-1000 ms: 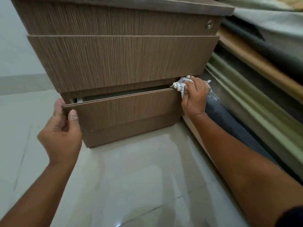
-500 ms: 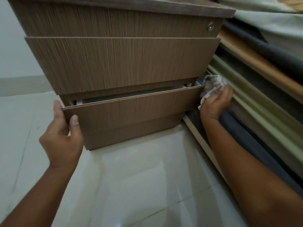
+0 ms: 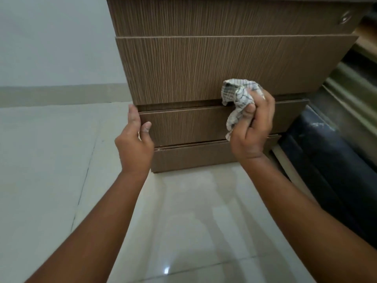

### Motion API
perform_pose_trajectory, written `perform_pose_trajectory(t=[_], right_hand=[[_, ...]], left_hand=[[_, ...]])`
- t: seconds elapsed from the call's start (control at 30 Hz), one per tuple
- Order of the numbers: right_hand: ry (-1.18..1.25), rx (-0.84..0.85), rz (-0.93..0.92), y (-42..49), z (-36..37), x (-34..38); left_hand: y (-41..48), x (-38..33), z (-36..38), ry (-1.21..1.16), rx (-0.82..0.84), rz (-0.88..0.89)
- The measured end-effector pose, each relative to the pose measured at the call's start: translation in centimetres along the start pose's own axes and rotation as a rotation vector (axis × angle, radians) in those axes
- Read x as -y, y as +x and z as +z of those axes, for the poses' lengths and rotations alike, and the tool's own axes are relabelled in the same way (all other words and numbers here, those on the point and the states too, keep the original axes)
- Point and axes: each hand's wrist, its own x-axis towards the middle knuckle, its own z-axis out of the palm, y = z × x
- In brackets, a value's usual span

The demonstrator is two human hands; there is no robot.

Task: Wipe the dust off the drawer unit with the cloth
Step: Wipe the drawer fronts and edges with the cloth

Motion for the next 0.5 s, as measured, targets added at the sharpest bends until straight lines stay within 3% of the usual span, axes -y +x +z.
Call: perform_pose_trajectory(t=[0.13,0.3,0.5], right_hand=[[0.075,0.071,-0.085,-1.5,3.3,2.1],[0.031,0.212,-0.328,-4.3,7.6,3.1],[-0.216,0.408,-0.538,-9.8,11.4,2.1]], left_hand=[[0.2,0.2,-0.6,0.016,0.072,-0.014],[0.0,1.9,-1.8,0.022,0.266,0.025],[0.7,2.4,-2.6,-0.027,0.307,0.108]])
